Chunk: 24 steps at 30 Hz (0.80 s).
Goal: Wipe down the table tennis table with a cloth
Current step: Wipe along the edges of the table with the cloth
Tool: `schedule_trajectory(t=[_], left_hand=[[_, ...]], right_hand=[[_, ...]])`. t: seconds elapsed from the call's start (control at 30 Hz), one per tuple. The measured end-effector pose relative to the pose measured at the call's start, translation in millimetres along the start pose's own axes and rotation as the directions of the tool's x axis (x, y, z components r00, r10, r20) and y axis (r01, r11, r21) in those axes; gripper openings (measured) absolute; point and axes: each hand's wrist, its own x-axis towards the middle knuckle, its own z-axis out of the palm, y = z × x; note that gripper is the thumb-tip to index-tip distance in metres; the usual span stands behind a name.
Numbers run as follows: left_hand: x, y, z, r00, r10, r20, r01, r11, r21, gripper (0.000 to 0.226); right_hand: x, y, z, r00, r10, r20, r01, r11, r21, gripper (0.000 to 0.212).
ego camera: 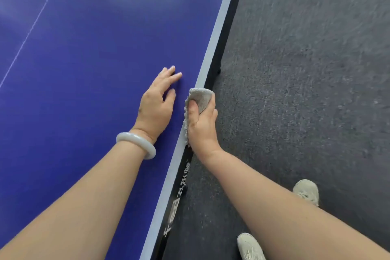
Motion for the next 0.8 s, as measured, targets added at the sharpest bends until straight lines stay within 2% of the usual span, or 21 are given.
schedule_trajectory(t=[0.07,0.17,0.23,0.3,0.43,0.57,0.63,0.7,0.8], left_hand=[[-61.0,-11.4,-8.6,0.999,0.041,0.021,-0.043,0.994,0.103,0.046],[-141.8,-36.6,-24.1,1.000,-0.027,0.009,0.024,0.977,0.211,0.048],[-173.0,-48.8,-26.1,0.999,-0.033,0.036,0.020,0.951,0.310,0.053],[-183.7,-54.8,-22.2,0.998,-0.012,0.059,-0.013,0.915,0.404,0.056],[-183.7,-54.4,-18.6,0.997,-0.025,0.067,-0.009,0.887,0.463,0.057],[-183.1,-56.2,-18.7,0.998,-0.011,0.068,-0.020,0.893,0.450,0.057],[-182.8,-56.7,-18.6,0.998,-0.002,0.062,-0.025,0.902,0.431,0.056],[-182.1,-56.6,-19.7,0.999,-0.001,0.051,-0.019,0.914,0.406,0.055],[-182.8,-56.5,-20.1,0.999,0.002,0.044,-0.019,0.918,0.396,0.055]], right_hand=[[1.5,-3.0,0.9,1.000,0.002,-0.010,-0.002,1.000,0.013,0.070],[0.7,-2.4,-1.7,1.000,0.000,0.004,-0.001,1.000,0.027,0.069],[-0.6,-3.8,-2.8,1.000,-0.012,0.002,0.012,0.999,0.041,0.067],[-3.6,-2.9,3.7,0.997,-0.013,-0.075,0.017,0.998,0.061,0.066],[-58.5,22.8,38.8,0.969,0.067,-0.239,-0.028,0.986,0.163,0.059],[-192.5,77.6,57.6,0.996,0.006,-0.089,0.005,0.991,0.131,0.065],[-217.3,94.5,52.3,1.000,0.021,-0.002,-0.021,0.995,0.093,0.066],[-194.9,87.6,47.5,0.993,0.095,0.064,-0.097,0.994,0.042,0.066],[-122.3,52.9,40.1,0.975,0.220,-0.006,-0.219,0.973,0.068,0.070]])
